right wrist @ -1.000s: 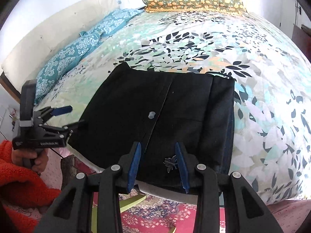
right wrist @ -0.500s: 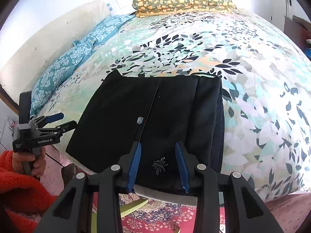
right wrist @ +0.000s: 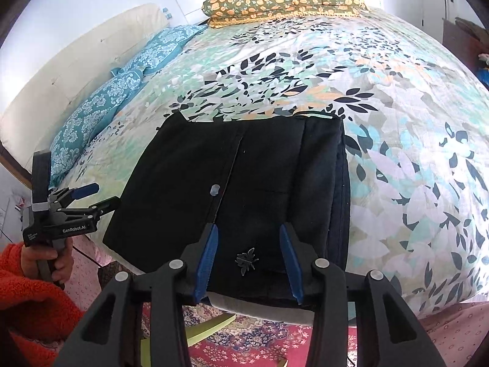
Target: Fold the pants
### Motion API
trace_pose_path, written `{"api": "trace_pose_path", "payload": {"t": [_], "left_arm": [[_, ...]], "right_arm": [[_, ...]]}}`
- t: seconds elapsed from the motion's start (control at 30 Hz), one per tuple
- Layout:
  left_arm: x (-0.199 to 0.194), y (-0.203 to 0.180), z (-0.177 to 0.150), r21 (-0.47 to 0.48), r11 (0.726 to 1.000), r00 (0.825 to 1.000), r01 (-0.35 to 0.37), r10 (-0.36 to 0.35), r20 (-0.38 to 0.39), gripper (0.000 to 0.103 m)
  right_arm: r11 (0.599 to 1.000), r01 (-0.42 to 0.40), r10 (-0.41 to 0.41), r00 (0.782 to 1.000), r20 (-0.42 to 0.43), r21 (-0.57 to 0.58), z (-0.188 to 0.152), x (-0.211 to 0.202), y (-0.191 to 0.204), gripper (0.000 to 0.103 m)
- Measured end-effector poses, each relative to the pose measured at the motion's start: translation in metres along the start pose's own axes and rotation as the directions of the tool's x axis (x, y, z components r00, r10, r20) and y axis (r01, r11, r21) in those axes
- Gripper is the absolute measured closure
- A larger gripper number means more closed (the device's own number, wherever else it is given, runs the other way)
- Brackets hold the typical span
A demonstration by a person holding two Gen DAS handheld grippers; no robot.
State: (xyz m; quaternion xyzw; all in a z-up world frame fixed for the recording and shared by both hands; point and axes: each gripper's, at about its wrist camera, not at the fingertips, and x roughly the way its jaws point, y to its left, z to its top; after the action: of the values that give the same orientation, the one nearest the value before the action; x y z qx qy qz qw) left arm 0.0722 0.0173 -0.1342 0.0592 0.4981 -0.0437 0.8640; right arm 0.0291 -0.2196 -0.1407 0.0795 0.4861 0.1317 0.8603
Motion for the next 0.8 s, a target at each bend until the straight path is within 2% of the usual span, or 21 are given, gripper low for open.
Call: {"api": "trace_pose_path", "payload": {"t": [0.07, 0.13, 0.17, 0.2, 0.27, 0.37, 0.47, 0.6, 0.8], "left_arm": [[-0.001, 0.003, 0.001, -0.013, 1.000, 1.000, 0.018, -0.018, 0.000, 0.009], [-0.004, 0.013, 0.005, -0.064, 0.993, 0.995, 0.100, -0.100, 0.008, 0.009], [-0.004, 0.022, 0.007, -0.115, 0.979, 0.986, 0.169, -0.169, 0.012, 0.008], [-0.003, 0.033, 0.010, -0.178, 0.956, 0.972, 0.233, -0.234, 0.014, 0.007], [0.003, 0.049, 0.012, -0.268, 0.923, 0.959, 0.277, -0.284, 0.013, 0.007], [0.012, 0.063, 0.009, -0.331, 0.904, 0.959, 0.269, -0.283, 0.007, 0.007], [0.019, 0.069, 0.002, -0.367, 0.894, 0.959, 0.258, -0.283, -0.015, 0.007], [0.019, 0.065, -0.001, -0.360, 0.905, 0.967, 0.227, -0.253, -0.026, 0.007], [0.018, 0.070, -0.002, -0.359, 0.913, 0.977, 0.194, -0.213, -0.015, 0.007]], "right_arm": [[0.999, -0.048, 0.048, 0.999, 0.012, 0.023, 0.002, -0.003, -0.004, 0.059], [0.985, -0.138, 0.132, 0.989, 0.063, 0.104, 0.005, -0.012, -0.021, 0.055], [0.973, -0.164, 0.148, 0.983, 0.105, 0.160, 0.006, -0.019, -0.035, 0.051], [0.962, -0.176, 0.149, 0.979, 0.139, 0.210, 0.007, -0.024, -0.047, 0.043], [0.928, -0.196, 0.138, 0.971, 0.195, 0.318, 0.004, -0.032, -0.077, 0.039], [0.877, -0.207, 0.112, 0.966, 0.234, 0.433, -0.007, -0.035, -0.109, 0.039], [0.830, -0.220, 0.110, 0.965, 0.236, 0.513, -0.013, -0.030, -0.123, 0.039], [0.822, -0.177, 0.073, 0.975, 0.208, 0.541, -0.013, -0.022, -0.125, 0.032], [0.825, -0.144, 0.050, 0.982, 0.183, 0.546, -0.016, -0.017, -0.130, 0.032]]}}
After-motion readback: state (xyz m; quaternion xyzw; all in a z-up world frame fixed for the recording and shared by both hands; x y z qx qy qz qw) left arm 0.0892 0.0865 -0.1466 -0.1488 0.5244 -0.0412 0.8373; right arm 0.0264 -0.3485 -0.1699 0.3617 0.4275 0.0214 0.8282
